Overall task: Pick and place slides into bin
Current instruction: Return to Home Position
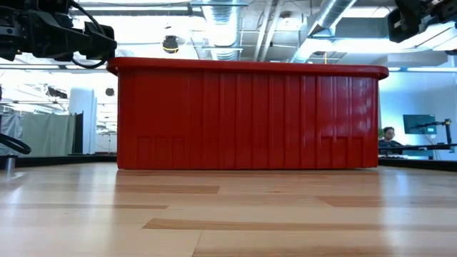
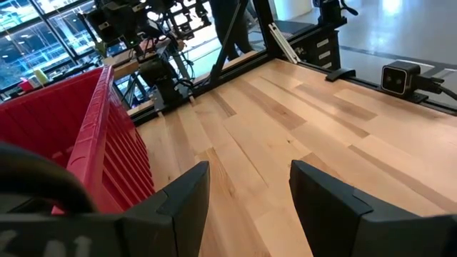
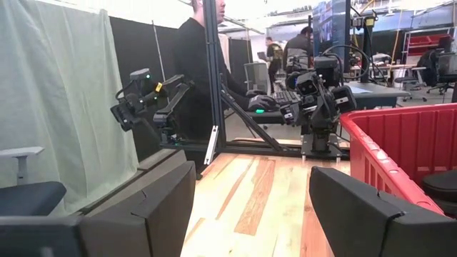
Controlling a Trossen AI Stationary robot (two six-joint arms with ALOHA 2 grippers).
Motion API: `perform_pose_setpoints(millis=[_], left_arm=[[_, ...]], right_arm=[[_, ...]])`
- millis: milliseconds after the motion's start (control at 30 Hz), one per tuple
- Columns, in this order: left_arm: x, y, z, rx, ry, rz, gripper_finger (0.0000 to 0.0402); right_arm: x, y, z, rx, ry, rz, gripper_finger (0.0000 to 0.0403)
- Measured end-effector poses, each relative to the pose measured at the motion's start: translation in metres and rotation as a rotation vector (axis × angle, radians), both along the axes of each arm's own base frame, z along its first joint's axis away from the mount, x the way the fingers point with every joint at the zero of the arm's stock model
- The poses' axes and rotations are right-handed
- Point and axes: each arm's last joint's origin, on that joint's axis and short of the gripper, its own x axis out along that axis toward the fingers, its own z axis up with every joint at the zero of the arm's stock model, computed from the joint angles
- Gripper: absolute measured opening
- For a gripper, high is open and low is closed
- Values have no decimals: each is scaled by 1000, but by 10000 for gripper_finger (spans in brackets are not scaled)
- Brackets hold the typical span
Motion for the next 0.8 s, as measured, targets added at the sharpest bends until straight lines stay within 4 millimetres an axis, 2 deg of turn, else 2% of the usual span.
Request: perform_pose_setpoints(millis=[800], left_arm=[[0,0,0,7,-2,-1,183]], right_arm=[[0,0,0,0,0,0,260]])
